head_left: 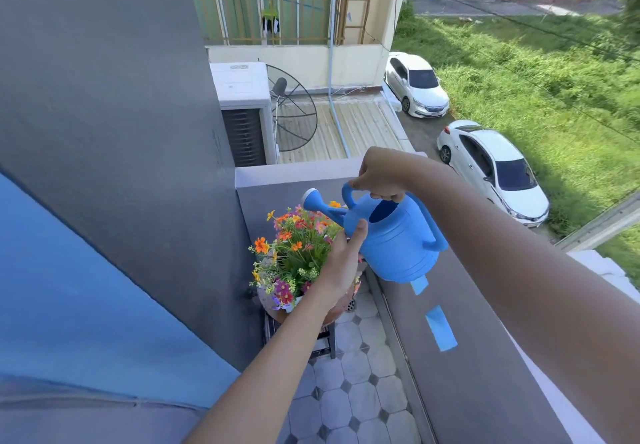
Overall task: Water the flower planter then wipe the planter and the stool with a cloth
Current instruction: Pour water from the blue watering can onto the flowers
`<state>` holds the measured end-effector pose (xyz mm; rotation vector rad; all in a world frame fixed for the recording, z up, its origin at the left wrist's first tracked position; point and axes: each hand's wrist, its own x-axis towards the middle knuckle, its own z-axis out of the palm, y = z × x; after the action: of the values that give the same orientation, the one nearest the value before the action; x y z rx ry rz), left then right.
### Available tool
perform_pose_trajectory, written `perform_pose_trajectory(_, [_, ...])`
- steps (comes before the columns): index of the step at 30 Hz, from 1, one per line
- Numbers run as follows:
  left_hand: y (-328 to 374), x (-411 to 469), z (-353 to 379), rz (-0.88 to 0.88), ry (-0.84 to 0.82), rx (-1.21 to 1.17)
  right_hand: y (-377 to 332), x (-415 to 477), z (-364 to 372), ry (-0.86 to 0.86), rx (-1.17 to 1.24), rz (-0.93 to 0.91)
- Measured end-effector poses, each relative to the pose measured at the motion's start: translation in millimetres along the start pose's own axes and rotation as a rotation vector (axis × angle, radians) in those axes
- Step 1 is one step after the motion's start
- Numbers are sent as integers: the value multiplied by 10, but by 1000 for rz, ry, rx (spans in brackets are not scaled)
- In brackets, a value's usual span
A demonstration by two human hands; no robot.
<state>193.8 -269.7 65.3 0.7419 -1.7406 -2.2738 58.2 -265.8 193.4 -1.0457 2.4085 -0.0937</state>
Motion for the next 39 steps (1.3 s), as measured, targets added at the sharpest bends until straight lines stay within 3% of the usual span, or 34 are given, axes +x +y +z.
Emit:
perform_pose_trajectory(7, [12, -143, -36, 40, 65, -10, -140, -187, -47, -79, -12, -109])
perform_pose_trajectory(22, [42, -145, 287, -38, 32, 10, 232, -343, -97, 95, 139, 130])
perform_pose_trajectory(29, [-80, -183, 437, -21, -29, 82, 439, -557, -112, 13, 61, -3])
perform_pose_trajectory(34, [-163, -229, 507, -27, -38, 151, 627, -686, -51, -35, 137, -73])
perform_pose_trajectory(39, [-240, -168, 591, -8, -34, 190, 874, -811, 57, 49, 230, -37])
